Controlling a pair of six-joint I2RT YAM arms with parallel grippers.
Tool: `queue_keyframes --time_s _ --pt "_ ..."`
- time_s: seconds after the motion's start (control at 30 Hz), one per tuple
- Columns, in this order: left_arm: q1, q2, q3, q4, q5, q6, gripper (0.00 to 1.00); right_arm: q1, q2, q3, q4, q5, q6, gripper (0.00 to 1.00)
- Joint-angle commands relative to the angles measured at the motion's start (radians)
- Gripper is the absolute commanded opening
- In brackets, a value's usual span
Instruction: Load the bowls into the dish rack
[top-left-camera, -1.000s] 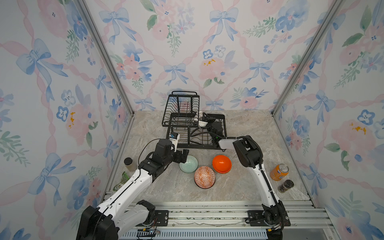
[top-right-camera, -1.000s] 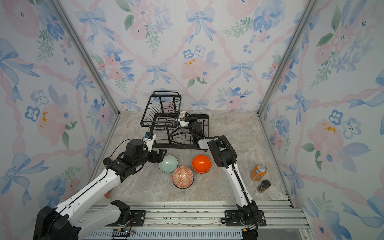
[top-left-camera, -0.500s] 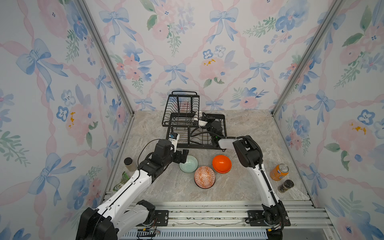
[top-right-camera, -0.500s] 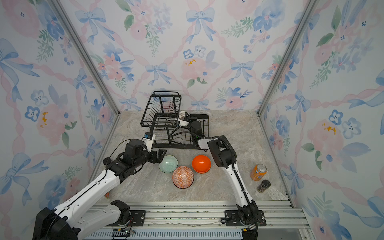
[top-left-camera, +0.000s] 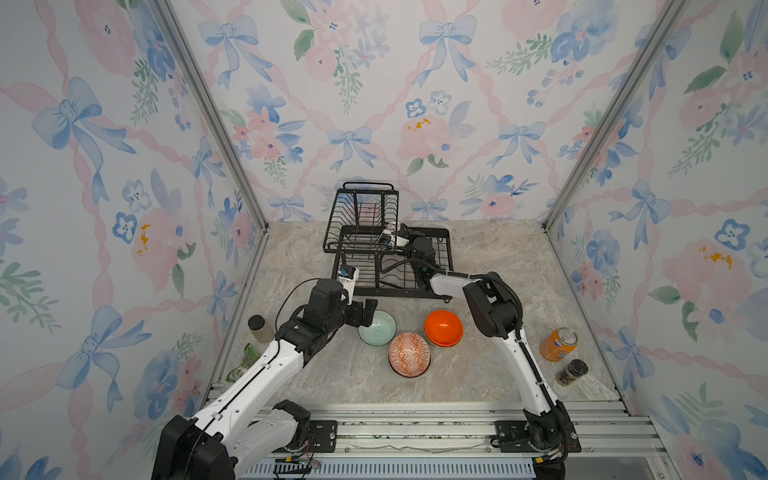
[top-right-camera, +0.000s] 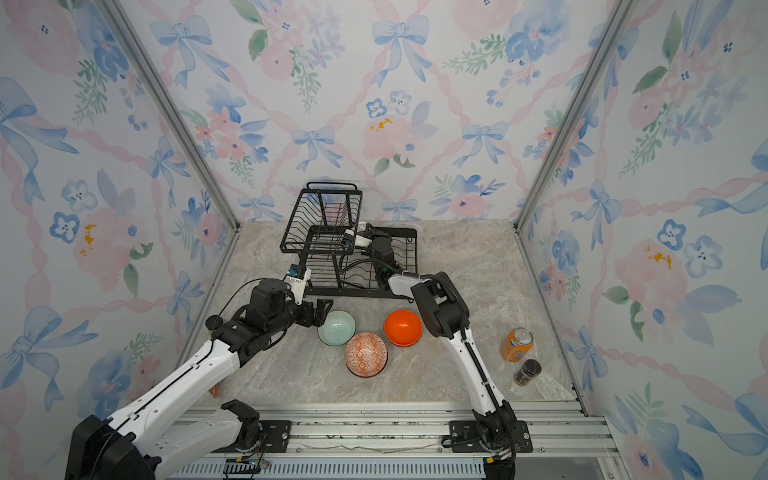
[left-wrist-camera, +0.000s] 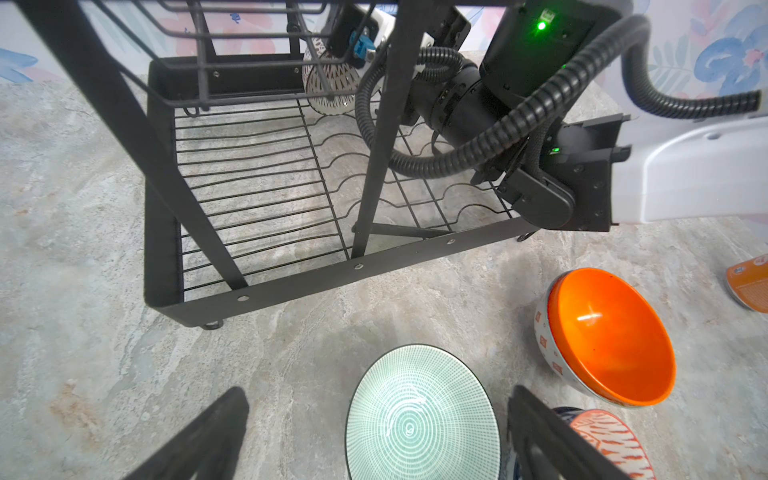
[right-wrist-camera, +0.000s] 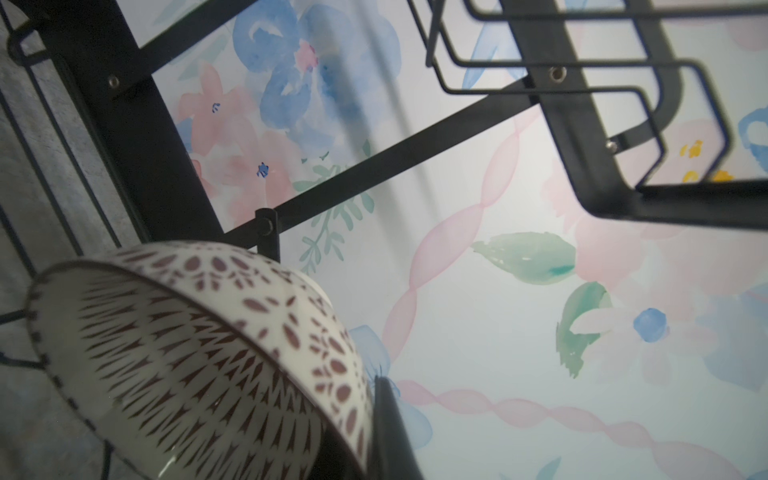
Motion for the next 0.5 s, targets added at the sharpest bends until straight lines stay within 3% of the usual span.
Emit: queue_keyframes --time_s 0.0,0.17,0.47 --pt "0.008 -0.006 -0.005 0.004 -0.005 0.022 0.98 0.015 0.082 0.004 -0.145 0.085 0.040 0.00" --pt "0.008 0.000 0.000 0.004 -0.003 0.024 0.98 0.015 0.112 0.009 -0.019 0.157 0.020 0.00" --pt "0.008 0.010 0.005 0.004 0.001 0.024 0.98 0.007 0.132 -0.034 0.147 0.133 -0.058 0.00"
